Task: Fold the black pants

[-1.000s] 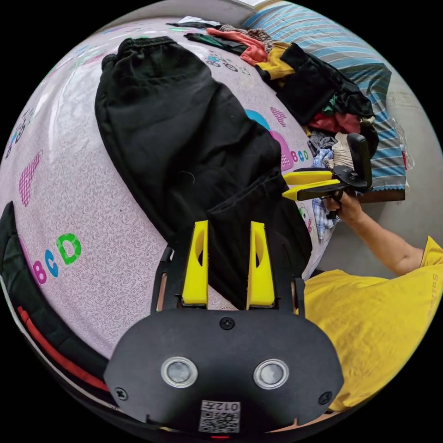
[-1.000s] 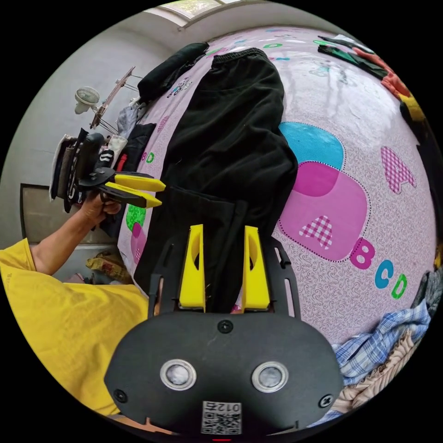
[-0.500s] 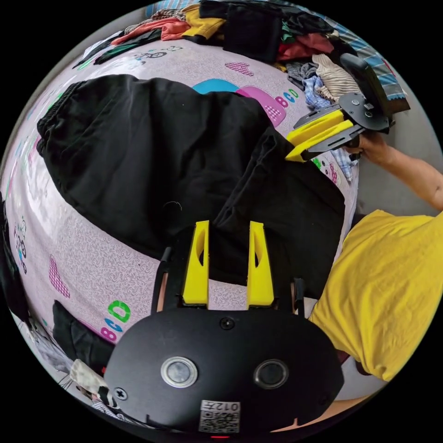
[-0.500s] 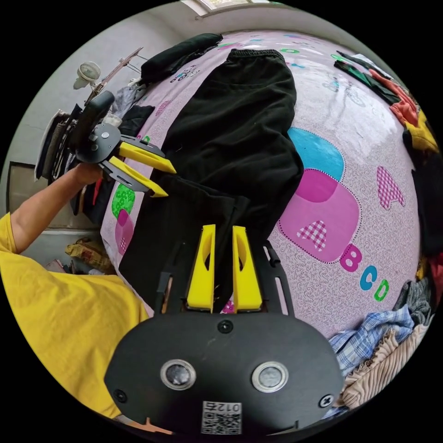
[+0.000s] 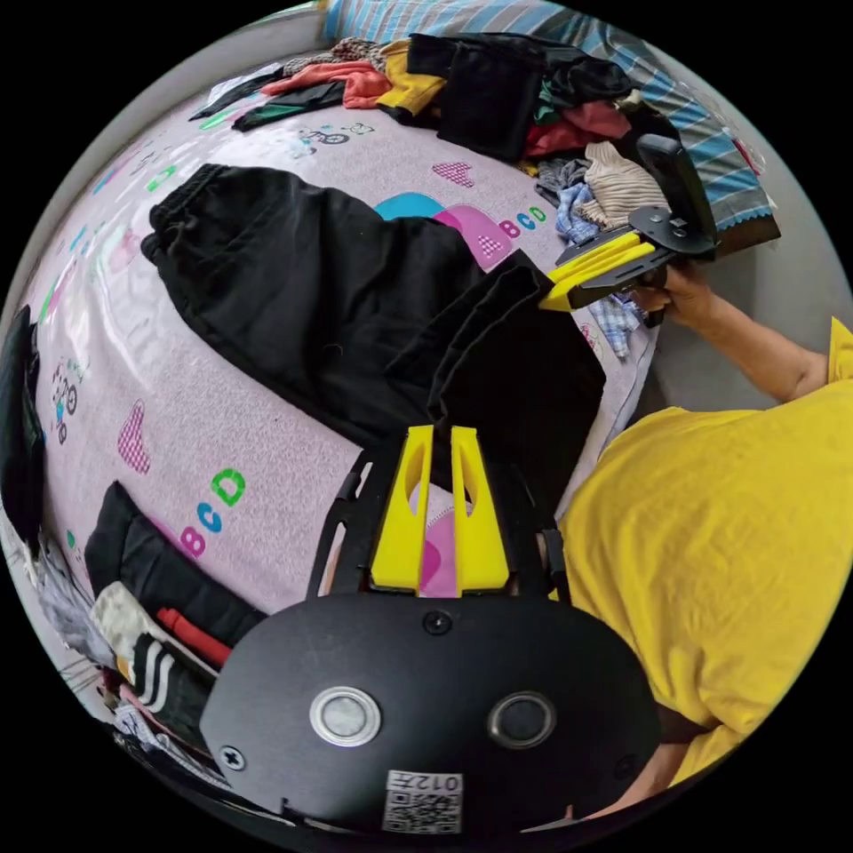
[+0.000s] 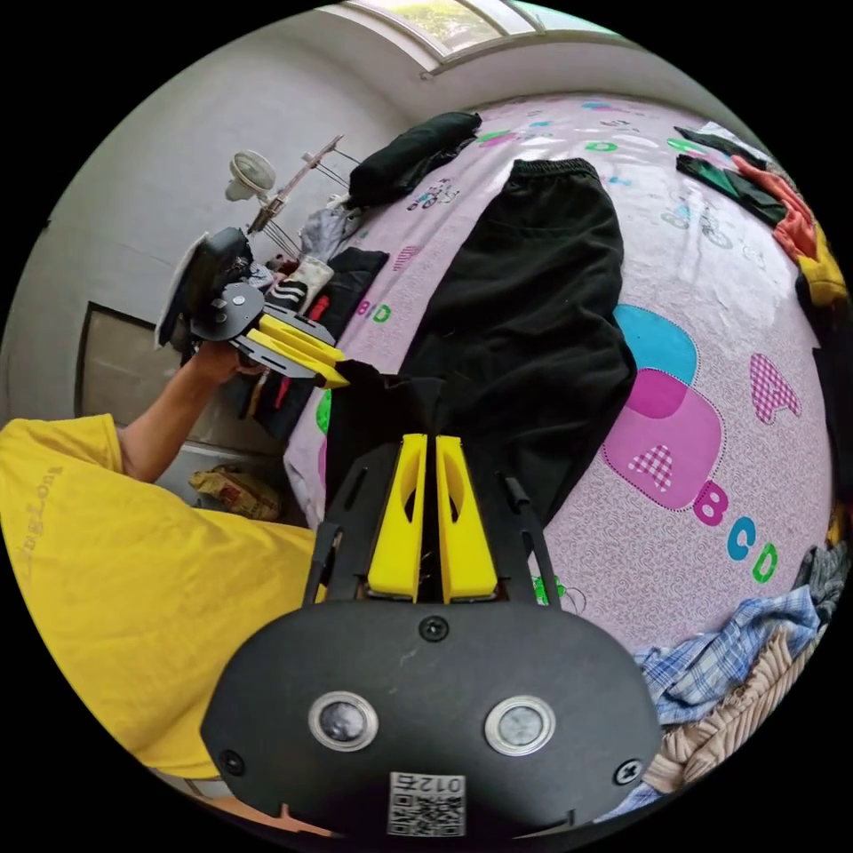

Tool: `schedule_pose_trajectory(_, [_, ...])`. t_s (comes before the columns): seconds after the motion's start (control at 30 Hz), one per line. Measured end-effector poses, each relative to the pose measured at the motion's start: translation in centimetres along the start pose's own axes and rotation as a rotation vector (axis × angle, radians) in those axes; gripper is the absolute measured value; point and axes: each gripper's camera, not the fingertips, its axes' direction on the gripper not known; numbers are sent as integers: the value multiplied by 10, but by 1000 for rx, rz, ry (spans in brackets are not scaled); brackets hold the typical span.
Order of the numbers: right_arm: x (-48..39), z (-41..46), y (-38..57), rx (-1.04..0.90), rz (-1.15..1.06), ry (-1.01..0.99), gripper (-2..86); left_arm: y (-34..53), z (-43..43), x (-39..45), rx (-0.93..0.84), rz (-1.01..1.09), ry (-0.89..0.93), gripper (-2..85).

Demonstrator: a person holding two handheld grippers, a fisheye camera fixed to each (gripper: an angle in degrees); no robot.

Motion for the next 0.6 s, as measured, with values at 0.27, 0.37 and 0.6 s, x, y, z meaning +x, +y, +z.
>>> schedule_pose_trajectory(0.27, [52, 50, -37, -117, 200, -9, 15, -27, 29, -57, -5, -131, 128, 18])
schedule_pose_trajectory(0.37, [63, 60, -40, -126, 285, 37, 14, -44, 55, -70, -21, -158, 113, 15])
schedule_pose_trajectory(0.6, [25, 53, -43, -122, 212, 178, 11, -18, 27, -72, 119, -343, -6, 9])
